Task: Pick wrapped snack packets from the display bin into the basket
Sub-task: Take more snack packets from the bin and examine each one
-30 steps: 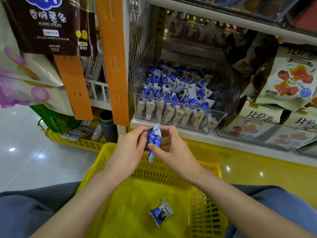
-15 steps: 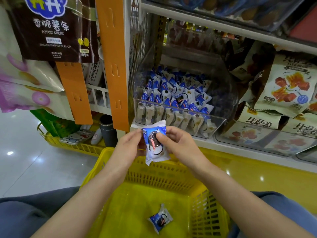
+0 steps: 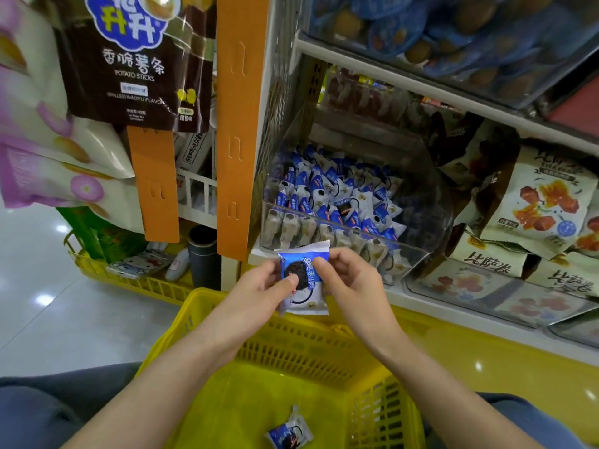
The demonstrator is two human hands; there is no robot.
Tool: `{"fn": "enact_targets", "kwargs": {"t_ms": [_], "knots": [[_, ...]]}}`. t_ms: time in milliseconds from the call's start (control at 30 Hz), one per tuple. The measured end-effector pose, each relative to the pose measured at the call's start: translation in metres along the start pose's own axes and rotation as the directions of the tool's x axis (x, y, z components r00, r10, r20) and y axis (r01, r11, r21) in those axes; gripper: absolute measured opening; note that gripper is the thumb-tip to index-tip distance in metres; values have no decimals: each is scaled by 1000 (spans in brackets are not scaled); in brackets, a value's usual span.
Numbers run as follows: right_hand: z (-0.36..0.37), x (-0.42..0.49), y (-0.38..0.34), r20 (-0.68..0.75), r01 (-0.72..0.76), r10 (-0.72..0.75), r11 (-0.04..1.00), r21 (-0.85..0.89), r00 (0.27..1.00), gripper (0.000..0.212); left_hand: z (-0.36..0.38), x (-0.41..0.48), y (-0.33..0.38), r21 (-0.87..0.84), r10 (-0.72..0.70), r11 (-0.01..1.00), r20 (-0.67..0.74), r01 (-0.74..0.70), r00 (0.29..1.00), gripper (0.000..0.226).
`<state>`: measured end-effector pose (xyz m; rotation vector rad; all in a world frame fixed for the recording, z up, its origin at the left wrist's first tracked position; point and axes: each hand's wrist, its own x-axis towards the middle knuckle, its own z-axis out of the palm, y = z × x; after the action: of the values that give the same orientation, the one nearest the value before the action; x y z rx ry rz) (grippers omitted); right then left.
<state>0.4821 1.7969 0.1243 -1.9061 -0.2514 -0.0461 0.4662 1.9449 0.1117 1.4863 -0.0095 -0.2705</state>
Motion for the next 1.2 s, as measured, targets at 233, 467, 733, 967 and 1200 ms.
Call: {"fn": "enact_targets", "kwargs": {"t_ms": [233,467,733,967,1200], "knots": [[-50,73,-18,-130,183,-246,911,-369,961,25,-8,13,10,-110,75,989,-187,-97,980,18],[-78,158,18,-101,-188,172,637,-747,980,43,-16,17,18,-150,99,979,-254,-140,962,14],[-80,163,17,-161,-263,225,558,-787,961,25,-18,18,17,-186,121,968,-248,-169,961,16],[-82,127,-30,-310,-69,-212,714,-697,927,14,-11,15,13,-225,17,971,-274,-81,962,25],[-31,42,-59,-109,-56,51,997,-44,993,8,-6,7,16,-329,-69,944,-196,0,978,30]]}}
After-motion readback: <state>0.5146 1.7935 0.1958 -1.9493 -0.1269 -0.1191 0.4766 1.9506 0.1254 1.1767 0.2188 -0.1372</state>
